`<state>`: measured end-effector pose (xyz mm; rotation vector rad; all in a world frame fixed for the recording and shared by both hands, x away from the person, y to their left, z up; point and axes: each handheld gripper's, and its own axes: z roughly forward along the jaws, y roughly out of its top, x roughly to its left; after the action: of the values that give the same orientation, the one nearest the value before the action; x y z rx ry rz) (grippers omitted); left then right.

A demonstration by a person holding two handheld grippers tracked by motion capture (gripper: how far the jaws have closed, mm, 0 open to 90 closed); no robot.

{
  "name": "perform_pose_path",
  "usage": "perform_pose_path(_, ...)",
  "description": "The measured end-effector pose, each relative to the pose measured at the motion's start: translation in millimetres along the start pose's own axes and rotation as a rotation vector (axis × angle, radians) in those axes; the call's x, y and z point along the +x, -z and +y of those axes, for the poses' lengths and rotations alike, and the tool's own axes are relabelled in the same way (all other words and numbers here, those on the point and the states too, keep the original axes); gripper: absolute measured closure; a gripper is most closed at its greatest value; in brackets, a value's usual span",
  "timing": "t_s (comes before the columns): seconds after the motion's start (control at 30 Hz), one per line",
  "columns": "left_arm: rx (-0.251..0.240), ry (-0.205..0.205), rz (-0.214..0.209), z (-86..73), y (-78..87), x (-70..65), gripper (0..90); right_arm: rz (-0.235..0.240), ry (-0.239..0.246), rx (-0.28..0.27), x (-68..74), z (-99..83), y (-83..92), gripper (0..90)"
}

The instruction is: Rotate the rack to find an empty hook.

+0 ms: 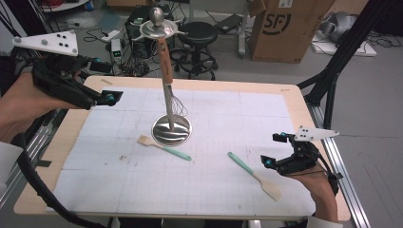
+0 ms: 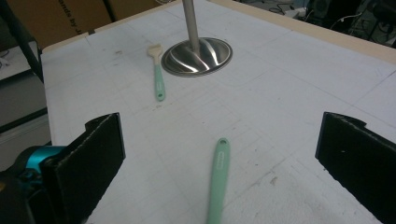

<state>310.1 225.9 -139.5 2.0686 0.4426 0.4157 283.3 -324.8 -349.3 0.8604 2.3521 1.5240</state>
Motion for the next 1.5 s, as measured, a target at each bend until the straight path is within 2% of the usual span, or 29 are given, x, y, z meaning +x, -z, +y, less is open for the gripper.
perform_pose_path(0.07, -0.001, -0.002, -0.011, 4.5, -0.1, 0.4, 16.8, 0.009, 0.0, -0.005, -0.6, -0.6, 0.5, 0.4)
perform_pose_path(0.13, -0.009, -0.009, -0.02, 9.5, 0.7, 1.3, 22.0, -0.002, -0.001, -0.008, -0.8, -1.1, 1.9, 0.4)
perform_pose_path(0.17, -0.015, -0.009, -0.036, 12.5, 1.3, 1.9, 25.8, -0.007, 0.001, -0.013, -1.2, -1.4, 2.9, 0.4)
perform_pose_path(0.4, -0.035, 0.005, -0.064, 27.0, 1.8, 8.4, 51.0, 0.008, 0.005, -0.023, 3.1, -2.0, 4.4, 0.4)
perform_pose_path(0.47, -0.031, 0.008, -0.076, 31.5, 0.3, 11.3, 62.6, 0.009, 0.01, -0.03, 3.6, -0.9, 5.2, 0.4)
perform_pose_path(0.67, -0.021, 0.007, -0.102, 45.0, -6.0, 19.5, 82.6, 0.007, 0.006, -0.031, 1.7, -2.1, 5.1, 0.4)
perform_pose_path(0.73, -0.024, 0.007, -0.097, 50.5, -8.2, 22.1, 87.3, 0.012, 0.004, -0.03, 2.1, -2.3, 5.4, 0.4)
perform_pose_path(1.0, 0.018, 0.0, -0.076, 63.7, -19.6, 35.0, 89.8, 0.012, 0.012, -0.034, 2.4, -2.0, 5.2, 0.4)
perform_pose_path(1.2, 0.031, 0.017, -0.058, 61.2, -26.2, 47.8, 89.9, 0.02, 0.011, -0.025, 3.1, -1.8, 3.6, 0.4)
perform_pose_path(1.5, 0.03, 0.026, -0.057, 58.7, -31.7, 65.7, 89.9, 0.025, 0.015, -0.022, 3.4, -1.8, 2.2, 0.4)
